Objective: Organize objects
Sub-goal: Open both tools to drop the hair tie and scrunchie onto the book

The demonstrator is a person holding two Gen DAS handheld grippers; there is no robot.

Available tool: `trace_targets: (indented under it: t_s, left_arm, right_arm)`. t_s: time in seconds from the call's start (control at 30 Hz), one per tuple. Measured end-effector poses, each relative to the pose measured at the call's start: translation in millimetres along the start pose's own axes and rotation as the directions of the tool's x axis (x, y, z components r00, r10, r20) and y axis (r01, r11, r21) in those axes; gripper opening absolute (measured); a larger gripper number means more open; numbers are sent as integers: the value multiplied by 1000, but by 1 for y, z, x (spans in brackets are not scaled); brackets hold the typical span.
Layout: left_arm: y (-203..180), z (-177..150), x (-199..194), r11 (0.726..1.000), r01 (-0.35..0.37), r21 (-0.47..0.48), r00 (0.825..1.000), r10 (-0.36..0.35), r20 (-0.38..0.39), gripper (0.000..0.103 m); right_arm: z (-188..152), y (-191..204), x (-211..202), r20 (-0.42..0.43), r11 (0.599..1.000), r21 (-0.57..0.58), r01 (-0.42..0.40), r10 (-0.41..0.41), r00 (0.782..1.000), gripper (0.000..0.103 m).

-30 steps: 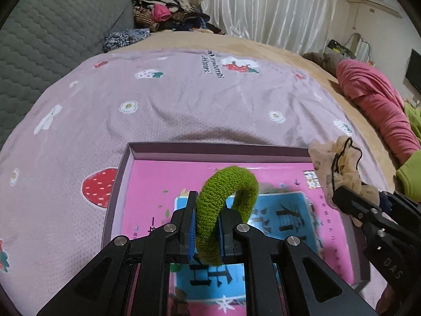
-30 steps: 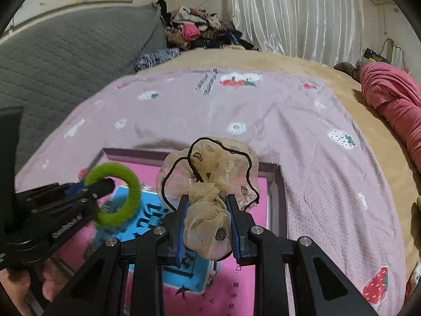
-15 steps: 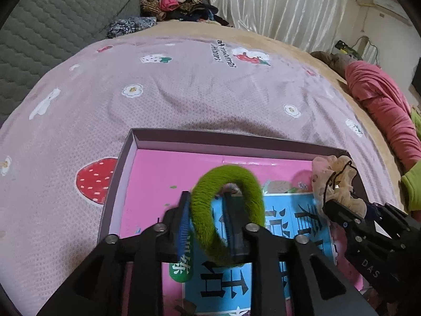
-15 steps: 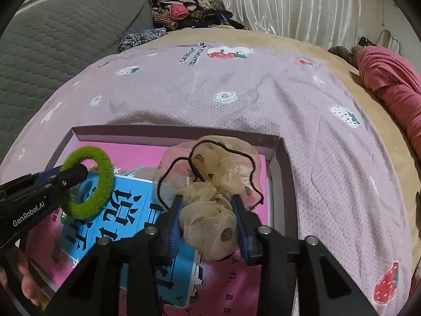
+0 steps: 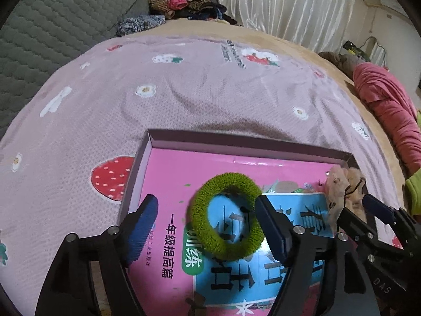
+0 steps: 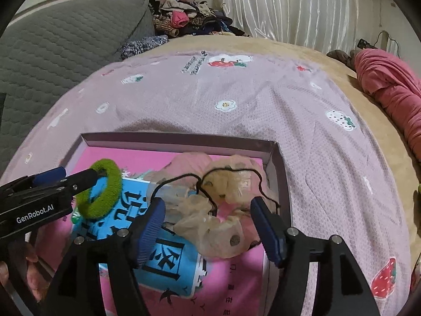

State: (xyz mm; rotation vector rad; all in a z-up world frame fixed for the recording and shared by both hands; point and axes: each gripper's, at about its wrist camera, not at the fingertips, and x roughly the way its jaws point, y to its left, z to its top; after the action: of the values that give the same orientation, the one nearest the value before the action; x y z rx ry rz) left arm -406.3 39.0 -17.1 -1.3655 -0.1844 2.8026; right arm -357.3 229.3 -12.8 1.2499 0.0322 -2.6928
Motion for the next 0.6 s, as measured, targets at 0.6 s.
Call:
trace_targets:
  t_s: [0.6]
  left_arm:
    - [-12, -3, -39, 998, -38, 59, 995, 33, 91, 97]
  right_arm:
    - [-1, 0, -36, 67, 1000, 6, 28, -29, 997, 85]
